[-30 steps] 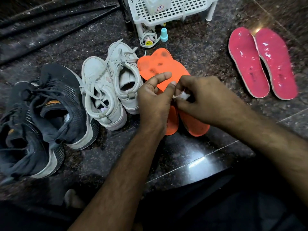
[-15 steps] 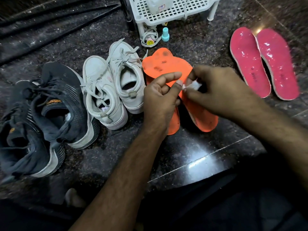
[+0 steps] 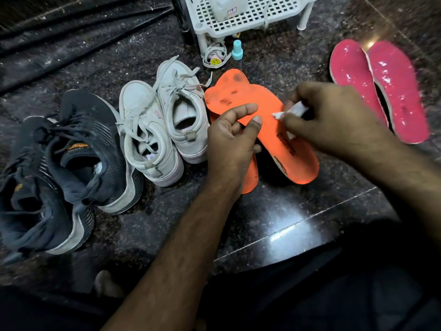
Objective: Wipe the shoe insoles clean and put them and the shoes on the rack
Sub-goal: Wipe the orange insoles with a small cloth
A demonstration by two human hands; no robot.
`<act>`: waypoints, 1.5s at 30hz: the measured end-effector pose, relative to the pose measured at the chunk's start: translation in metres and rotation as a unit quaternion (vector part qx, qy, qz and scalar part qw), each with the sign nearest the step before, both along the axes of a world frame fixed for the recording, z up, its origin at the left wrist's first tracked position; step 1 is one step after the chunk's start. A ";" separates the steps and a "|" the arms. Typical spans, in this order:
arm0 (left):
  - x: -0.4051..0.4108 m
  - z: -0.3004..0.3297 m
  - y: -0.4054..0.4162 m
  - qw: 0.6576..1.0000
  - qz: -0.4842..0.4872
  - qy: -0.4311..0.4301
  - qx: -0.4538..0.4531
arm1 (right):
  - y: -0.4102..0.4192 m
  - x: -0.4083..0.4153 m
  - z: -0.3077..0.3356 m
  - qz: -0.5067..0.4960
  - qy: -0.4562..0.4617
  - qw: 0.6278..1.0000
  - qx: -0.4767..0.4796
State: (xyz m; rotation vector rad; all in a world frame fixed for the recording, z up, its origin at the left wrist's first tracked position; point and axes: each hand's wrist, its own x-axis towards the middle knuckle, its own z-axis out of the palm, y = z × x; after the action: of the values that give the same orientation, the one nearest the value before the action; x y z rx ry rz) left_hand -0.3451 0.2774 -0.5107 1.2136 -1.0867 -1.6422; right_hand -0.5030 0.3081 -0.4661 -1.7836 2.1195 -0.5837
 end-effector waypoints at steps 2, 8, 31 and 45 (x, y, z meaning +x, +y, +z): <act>0.000 0.000 0.001 1.000 0.006 0.009 0.000 | 0.001 -0.001 0.002 -0.008 0.006 1.000 -0.011; 0.001 0.001 0.000 1.000 0.025 -0.009 0.003 | 0.012 0.037 -0.004 0.071 0.005 0.997 -0.006; -0.001 -0.002 -0.001 1.000 0.026 0.013 -0.001 | 0.014 0.032 -0.003 0.063 0.031 0.997 -0.016; 0.000 -0.005 -0.001 1.000 0.005 0.026 -0.013 | 0.021 0.043 0.000 0.116 0.015 0.993 -0.013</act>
State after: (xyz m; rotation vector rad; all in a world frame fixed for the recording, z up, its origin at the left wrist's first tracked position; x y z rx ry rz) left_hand -0.3452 0.2761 -0.5153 1.1519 -1.0651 -1.6372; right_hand -0.4605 0.3292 -0.4666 -2.0291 1.8929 -0.5273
